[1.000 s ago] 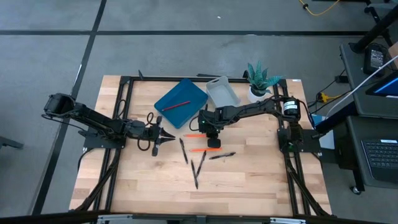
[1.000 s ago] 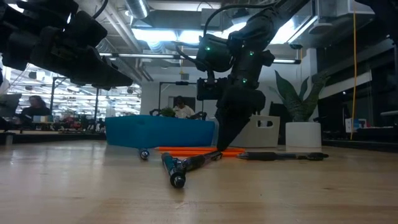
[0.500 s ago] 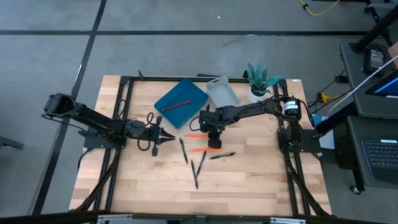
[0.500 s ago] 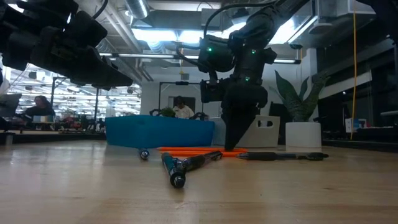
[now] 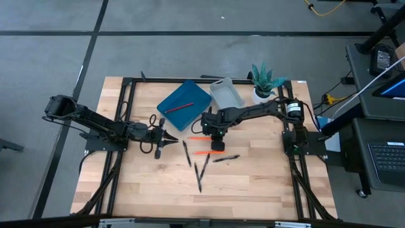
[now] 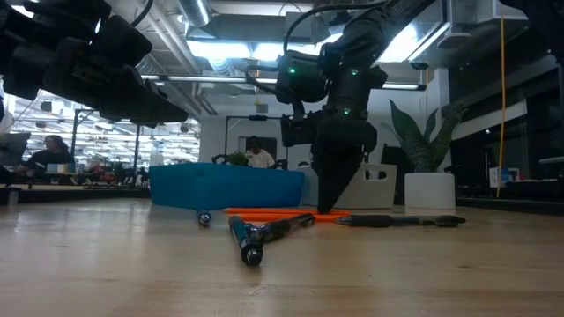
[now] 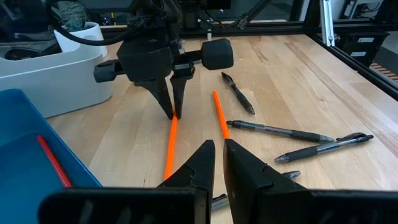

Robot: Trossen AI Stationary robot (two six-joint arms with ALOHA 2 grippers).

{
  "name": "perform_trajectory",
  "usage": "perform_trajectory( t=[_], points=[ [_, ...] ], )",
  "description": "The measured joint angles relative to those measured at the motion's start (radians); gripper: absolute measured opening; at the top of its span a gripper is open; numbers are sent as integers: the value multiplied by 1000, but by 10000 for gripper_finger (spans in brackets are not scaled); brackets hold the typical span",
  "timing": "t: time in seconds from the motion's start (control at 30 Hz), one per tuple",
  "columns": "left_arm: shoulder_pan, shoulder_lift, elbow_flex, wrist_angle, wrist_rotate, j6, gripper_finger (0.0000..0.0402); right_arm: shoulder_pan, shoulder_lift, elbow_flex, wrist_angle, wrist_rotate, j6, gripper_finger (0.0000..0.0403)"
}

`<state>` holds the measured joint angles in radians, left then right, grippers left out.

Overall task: Sort pens & pencils
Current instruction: Put the orange pencil into the blue bin

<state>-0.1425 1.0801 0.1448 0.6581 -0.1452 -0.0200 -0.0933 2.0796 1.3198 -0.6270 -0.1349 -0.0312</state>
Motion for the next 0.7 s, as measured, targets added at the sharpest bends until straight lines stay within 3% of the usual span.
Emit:
perform_trajectory(
  t=[0.17,0.7],
  points=[
    [0,0,0,0,0,0,27,0,3,14,-12,3,-9,13],
    [0,0,0,0,0,1,27,0,3,14,-3,-6,-25,11]
  ],
)
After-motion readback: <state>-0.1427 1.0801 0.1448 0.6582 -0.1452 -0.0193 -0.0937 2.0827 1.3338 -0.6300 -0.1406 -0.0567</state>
